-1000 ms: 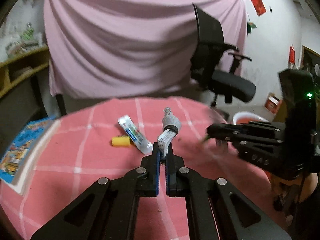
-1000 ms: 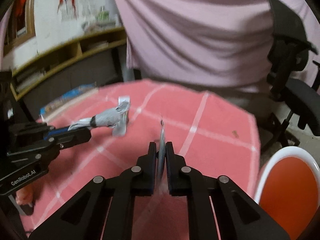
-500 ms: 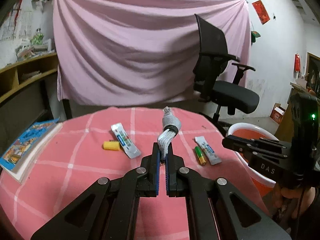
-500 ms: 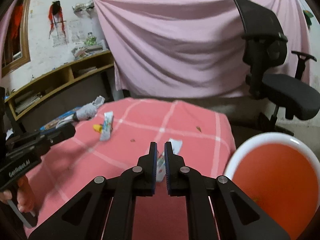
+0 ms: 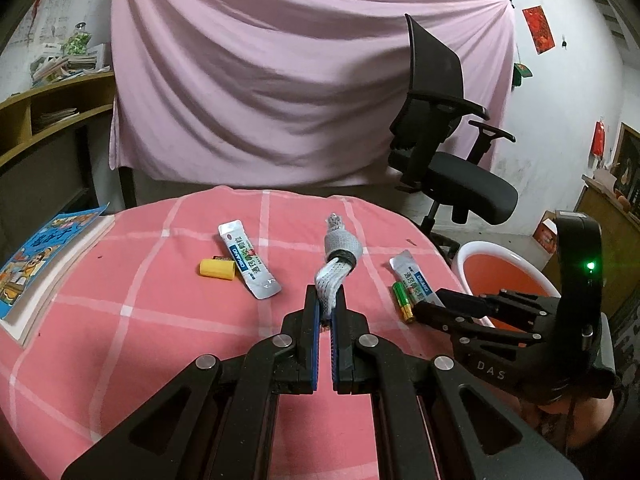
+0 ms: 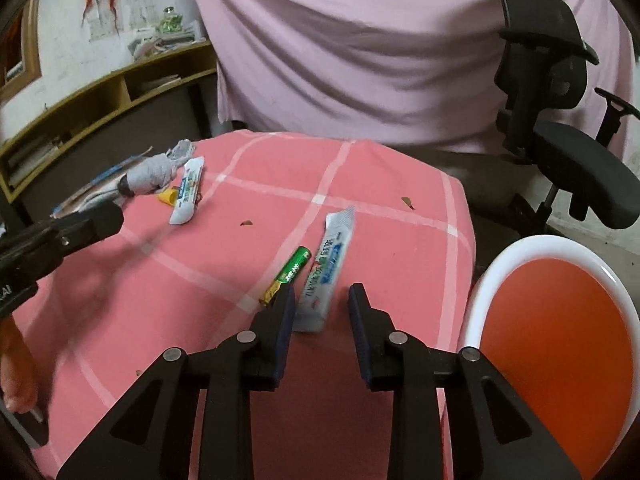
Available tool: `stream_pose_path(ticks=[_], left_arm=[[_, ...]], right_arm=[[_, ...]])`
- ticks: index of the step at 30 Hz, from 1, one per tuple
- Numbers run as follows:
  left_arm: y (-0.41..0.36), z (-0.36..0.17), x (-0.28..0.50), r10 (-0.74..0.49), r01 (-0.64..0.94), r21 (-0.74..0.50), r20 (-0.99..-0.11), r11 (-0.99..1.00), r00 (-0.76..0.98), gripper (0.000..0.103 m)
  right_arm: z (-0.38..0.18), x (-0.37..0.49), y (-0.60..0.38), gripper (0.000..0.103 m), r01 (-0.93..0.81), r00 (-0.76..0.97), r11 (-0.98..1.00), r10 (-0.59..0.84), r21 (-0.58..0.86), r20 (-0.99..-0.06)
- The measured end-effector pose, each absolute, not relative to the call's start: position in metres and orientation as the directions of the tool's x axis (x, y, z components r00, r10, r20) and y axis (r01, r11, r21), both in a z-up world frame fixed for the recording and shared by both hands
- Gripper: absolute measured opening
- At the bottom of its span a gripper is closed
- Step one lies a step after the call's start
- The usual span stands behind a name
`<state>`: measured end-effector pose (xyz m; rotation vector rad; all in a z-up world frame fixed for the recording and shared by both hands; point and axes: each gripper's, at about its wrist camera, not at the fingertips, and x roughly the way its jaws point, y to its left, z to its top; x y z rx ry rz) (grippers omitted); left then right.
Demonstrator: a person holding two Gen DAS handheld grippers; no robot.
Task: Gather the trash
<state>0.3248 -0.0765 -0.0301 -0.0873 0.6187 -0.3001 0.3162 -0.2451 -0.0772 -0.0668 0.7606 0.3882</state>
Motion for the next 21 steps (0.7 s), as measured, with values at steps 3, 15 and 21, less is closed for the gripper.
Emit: stream_pose_path(ticks=[3,15,21], left_arm=[[-0.078,-0.029,0.324,-0.302,0.253,-0.167,-0.558,0.953,0.772,0.003],[-0.078,-0.028,0.324,-0.3,0.25,-0.166,-0.561,0.954,0.772,0.003],[-0.083,-0.024,0.318,-0.277,0.245,-0.132,-0.539,0.96,0.795,0.003]], right_arm=[[-0.078,0.316,-0.241,0.026,-0.367,0.657,0.929,0.297,0.051,-0.693],[-0.078,0.32,-0.24,0.018,-0.374,0.66,0.927,0.29,0.031,-0.694],[-0.061,0.306,-0.255,0.018,-0.349,0.734,0.933,0.33,0.087,-0.593]])
